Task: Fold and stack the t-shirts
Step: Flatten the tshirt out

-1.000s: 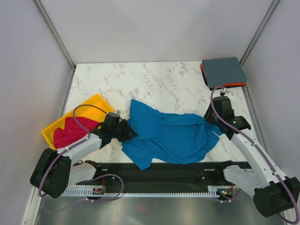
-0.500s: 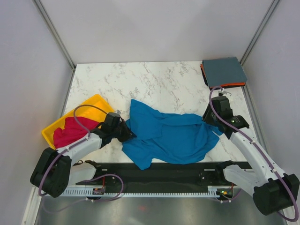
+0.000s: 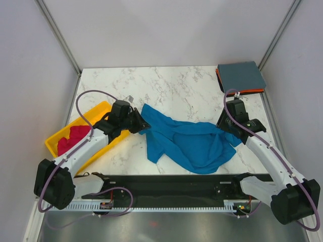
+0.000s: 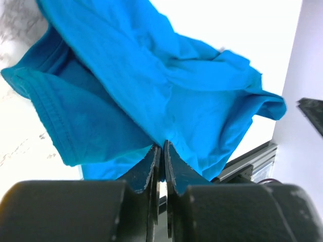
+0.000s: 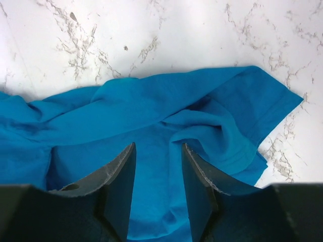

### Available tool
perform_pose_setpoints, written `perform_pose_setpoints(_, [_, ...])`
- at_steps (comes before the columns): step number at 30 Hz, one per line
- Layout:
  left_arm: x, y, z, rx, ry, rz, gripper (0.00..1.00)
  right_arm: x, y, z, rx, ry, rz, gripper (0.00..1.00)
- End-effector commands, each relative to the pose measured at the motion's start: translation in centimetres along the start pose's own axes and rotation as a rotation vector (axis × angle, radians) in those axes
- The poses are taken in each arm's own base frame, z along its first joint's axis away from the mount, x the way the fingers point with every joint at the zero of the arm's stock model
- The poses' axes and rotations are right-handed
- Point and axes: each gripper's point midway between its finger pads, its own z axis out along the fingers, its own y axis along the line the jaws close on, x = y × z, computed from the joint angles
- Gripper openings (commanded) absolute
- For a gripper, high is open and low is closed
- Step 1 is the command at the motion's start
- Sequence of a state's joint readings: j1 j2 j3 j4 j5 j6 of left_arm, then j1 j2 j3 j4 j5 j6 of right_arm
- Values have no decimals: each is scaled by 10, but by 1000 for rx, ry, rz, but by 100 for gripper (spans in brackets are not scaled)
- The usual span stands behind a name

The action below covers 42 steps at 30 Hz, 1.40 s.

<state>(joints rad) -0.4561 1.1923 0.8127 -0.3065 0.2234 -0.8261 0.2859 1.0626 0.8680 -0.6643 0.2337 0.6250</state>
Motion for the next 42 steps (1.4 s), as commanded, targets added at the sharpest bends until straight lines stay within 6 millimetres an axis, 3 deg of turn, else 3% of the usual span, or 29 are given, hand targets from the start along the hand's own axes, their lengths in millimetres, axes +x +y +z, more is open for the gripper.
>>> perform_pose_setpoints(1, [10,6,-1,-22,52,48,13,-17,5,-9,-5,-44,16,50])
perform_pose_setpoints(3, [13,11,0,-33,58,49,2,-16,2,-9,6,-44,16,50])
perform_pose_setpoints(7, [20,16,1,-37,83,45,3,-11,-2,-11,14,-38,15,50])
perform_pose_setpoints(10, [26,18,3,-33,108,49,22,-9,-3,-10,11,-34,14,50])
perform_pose_setpoints(17, [31,22,5,-42,127,33,25,-8,-3,-11,7,-30,6,50])
perform_pose_setpoints(21, [32,25,6,-49,124,33,4,-6,-3,-10,6,-28,5,50])
perform_pose_setpoints(30, [33,31,6,-68,116,40,2,1,-3,-6,3,-4,14,50])
perform_pose_setpoints(38, [-4,26,-23,-169,11,148,2,8,-10,8,48,22,17,51])
perform_pose_setpoints(40, [-17,34,-34,-240,-24,165,2,-1,-12,10,61,12,24,51])
perform_pose_setpoints(42, [-42,21,-47,-242,-93,194,2,-13,-17,15,92,7,46,51])
